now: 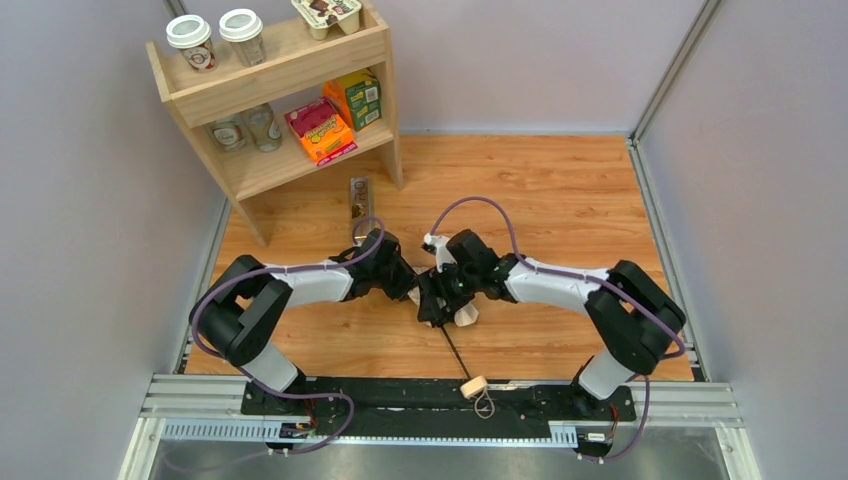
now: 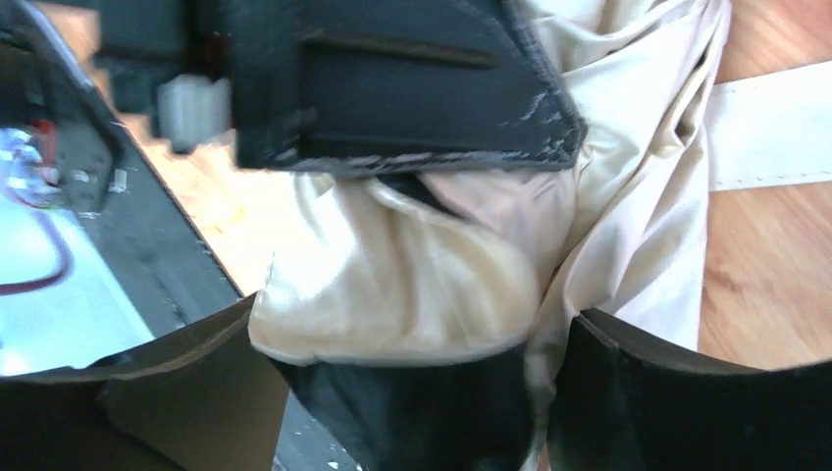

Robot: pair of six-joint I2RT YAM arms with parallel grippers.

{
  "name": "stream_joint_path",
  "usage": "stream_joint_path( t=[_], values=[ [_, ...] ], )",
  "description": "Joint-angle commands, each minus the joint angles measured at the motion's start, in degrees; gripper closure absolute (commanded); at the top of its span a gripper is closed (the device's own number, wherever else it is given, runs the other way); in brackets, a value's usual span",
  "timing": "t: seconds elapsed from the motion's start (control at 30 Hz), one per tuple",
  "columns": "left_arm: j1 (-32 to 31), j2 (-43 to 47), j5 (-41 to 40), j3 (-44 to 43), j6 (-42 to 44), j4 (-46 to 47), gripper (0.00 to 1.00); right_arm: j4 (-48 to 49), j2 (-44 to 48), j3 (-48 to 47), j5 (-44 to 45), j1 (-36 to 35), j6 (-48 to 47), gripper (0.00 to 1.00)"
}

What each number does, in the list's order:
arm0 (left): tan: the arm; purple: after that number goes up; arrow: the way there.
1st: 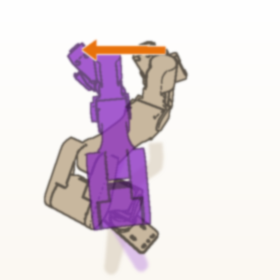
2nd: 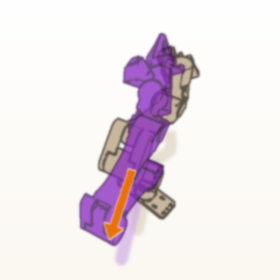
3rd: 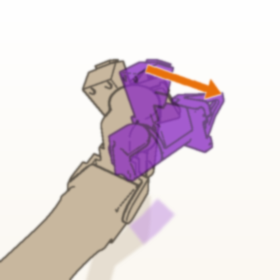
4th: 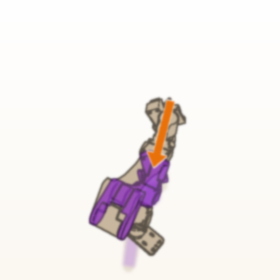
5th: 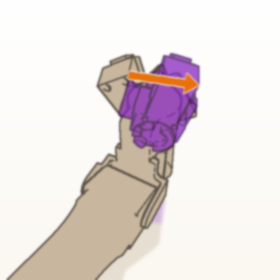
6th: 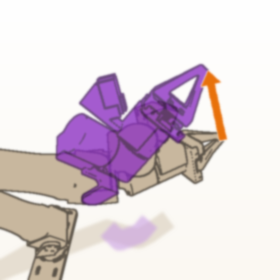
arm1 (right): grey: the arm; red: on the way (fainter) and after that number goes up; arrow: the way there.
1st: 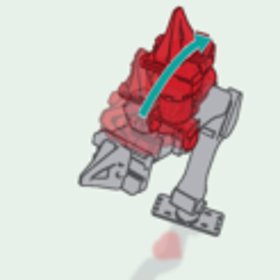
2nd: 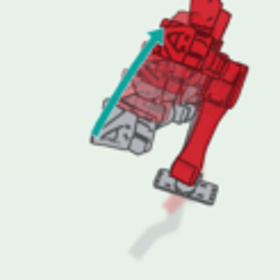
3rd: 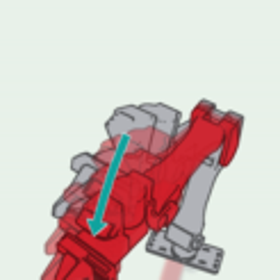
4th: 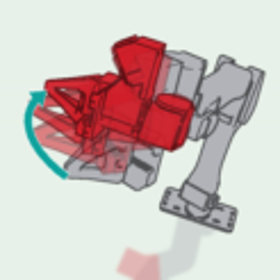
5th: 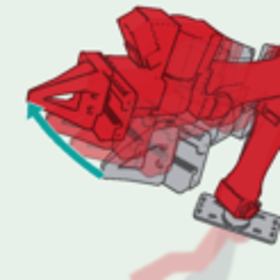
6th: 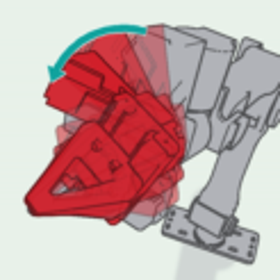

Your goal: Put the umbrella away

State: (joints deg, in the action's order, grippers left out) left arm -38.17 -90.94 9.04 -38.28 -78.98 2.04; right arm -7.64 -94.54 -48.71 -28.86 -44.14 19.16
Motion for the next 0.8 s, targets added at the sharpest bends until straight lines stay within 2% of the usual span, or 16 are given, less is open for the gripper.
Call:
stream_joint_path(
  t=[0.0,0.13,0.23,0.3,0.37,0.43,0.53,0.57,0.6,0.63,0.67,0.77],
  values=[
    [-0.6,-4.2,0.8,-0.1,-0.2,-15.0,1.0,-5.6,7.4,-2.7,22.5,-9.4,-6.1,0.15],
    [-0.1,-5.7,3.2,-0.7,-2.0,-16.1,1.0,-7.4,5.0,-4.9,38.8,-16.0,-9.4,0.14],
    [0.0,-6.0,4.0,-0.5,-3.4,-16.7,1.0,-7.5,1.5,-6.0,56.0,-21.1,-11.3,0.14],
    [0.0,-6.0,4.5,0.0,-4.4,-16.6,1.0,-6.1,-0.4,-6.6,60.0,-22.6,-11.8,0.19],
    [0.0,-5.8,4.5,0.8,-5.2,-15.6,1.0,-5.5,-1.6,-6.9,61.0,-22.7,-11.3,0.4],
    [0.0,-5.7,4.4,0.9,-4.8,-15.4,1.0,-4.8,-1.8,-6.5,61.0,-22.6,-11.4,0.72],
    [0.0,-4.8,3.7,1.4,-2.1,-12.9,1.0,-4.5,-1.7,-5.5,58.6,-22.0,-11.9,0.94],
    [0.0,-4.3,3.1,1.5,-0.6,-11.5,0.86,-4.4,-1.6,-5.0,57.3,-21.5,-11.9,1.0],
    [0.0,-3.7,2.8,1.8,0.4,-10.4,0.72,-4.1,-1.3,-4.4,55.1,-20.7,-11.4,1.0],
    [0.0,-3.3,2.1,1.8,2.2,-8.9,0.5,-4.1,-0.7,-3.8,51.0,-19.5,-10.8,1.0],
    [0.0,-2.2,1.7,1.9,3.5,-8.3,0.19,-3.7,-0.2,-2.9,46.7,-18.0,-10.0,1.0],
    [0.0,1.1,-1.9,1.4,10.8,-8.5,0.19,-1.0,1.4,0.0,30.8,-11.4,-7.5,1.0]
  ],
)
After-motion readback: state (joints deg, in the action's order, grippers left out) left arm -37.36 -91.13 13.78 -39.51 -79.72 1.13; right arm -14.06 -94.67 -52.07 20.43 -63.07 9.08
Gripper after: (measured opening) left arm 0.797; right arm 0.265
